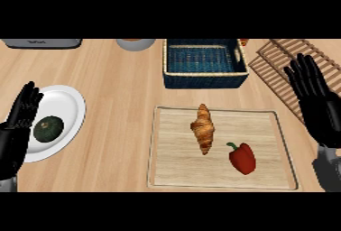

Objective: Pick the bell pepper from the tray and place it in the tiered shelf

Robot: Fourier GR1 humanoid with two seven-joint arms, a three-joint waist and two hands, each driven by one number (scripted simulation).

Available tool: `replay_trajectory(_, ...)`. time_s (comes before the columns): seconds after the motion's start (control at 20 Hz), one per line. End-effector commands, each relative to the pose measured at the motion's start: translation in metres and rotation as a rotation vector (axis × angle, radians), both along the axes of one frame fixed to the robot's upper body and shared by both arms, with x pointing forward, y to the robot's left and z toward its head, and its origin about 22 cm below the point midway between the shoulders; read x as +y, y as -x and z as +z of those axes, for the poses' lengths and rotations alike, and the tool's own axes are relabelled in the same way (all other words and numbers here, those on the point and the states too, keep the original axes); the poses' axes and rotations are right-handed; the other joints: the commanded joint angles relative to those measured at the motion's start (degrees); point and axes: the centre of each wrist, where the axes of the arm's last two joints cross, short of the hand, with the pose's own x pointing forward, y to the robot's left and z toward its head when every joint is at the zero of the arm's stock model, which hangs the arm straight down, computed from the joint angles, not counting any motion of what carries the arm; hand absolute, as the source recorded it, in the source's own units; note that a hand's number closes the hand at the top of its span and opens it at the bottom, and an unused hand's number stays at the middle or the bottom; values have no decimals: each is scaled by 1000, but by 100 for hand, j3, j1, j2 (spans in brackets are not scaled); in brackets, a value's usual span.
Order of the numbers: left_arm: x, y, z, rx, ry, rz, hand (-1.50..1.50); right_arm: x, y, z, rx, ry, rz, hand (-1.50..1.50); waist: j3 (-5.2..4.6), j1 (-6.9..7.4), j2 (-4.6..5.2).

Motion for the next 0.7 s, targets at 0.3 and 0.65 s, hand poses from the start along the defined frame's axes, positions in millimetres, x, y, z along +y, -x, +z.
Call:
replay_trajectory(0.3,23,24,-55,372,124,167,0,-12,11,-14,88,523,-393,150,29,-252,85)
replay_trajectory(0.65,22,8,-47,481,180,146,0,128,78,-74,48,414,-460,-150,191,4,-7)
